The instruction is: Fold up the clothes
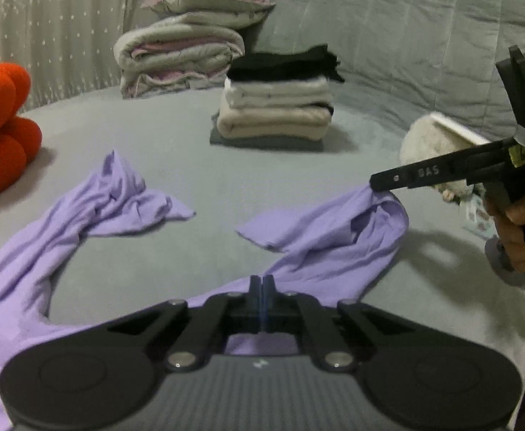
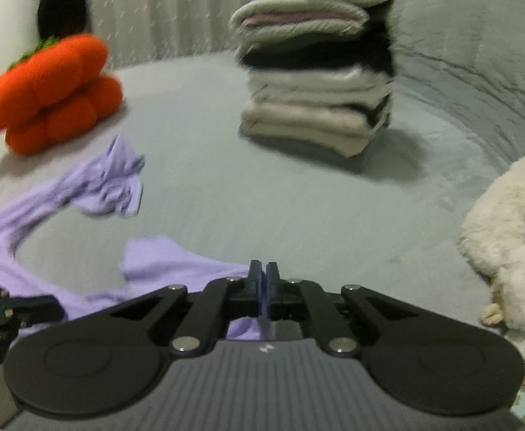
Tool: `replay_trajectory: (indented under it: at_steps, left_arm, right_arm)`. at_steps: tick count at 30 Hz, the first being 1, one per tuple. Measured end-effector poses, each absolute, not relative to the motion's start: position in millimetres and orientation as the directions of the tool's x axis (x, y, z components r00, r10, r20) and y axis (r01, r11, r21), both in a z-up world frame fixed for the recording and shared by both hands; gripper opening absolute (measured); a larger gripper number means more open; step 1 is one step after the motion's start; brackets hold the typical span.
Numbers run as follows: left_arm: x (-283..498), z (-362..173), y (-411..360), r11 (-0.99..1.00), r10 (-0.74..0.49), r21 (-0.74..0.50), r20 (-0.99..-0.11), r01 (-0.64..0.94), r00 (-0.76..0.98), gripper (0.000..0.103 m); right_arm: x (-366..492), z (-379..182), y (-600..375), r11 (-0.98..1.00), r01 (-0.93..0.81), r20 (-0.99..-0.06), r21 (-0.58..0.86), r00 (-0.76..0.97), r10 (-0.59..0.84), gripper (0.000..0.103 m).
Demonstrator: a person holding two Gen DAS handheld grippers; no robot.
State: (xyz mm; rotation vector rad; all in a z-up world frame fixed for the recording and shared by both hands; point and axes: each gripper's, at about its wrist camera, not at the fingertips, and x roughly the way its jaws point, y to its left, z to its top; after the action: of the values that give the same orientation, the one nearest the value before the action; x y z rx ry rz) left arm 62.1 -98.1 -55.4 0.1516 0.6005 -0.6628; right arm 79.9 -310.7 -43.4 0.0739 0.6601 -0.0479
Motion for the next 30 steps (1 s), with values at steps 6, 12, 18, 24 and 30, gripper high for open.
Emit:
replay_trajectory:
  at_steps: [6,12,18,24,30]
  left_arm:
    - [55,-37,-87,0.806,-0.54,-0.065,-0.485,0.588,0.688,0.0]
    - [49,-14,-69,0.836,-0.536,-0.102,-0.365,0.54,0.761,0.0]
    - [50,-12,-70,0.852,-0.514,-0.09,-0.338,0.516,0.789,0.0]
    - [69,-24,-83,0.881,-0.455,-0.052,-0.364,0.47,0.813,0.0]
    - [91,-39,-87,0.907,-0.398,-0.035,-0.397,0.419,0.827,0.0]
  right_arm:
    - [63,-22,-324,0.984,0.146,-0.561,0.101,0.825,-0.065,0.001]
    - [50,3,-325,0.971,0.213,-0.486,0.111,0.864,-0.134,0.001]
    - [45,16,-320,0.966,0.239,-0.452,0.096,0.875,-0.172,0.001]
    - [69,6,-312,0.965,0.257,-0.483,0.056,0.852,-0.2,0.001]
    - [99,-16,-309,0.961,0.272,-0.498,0.053,0.841,-0.211,0.001]
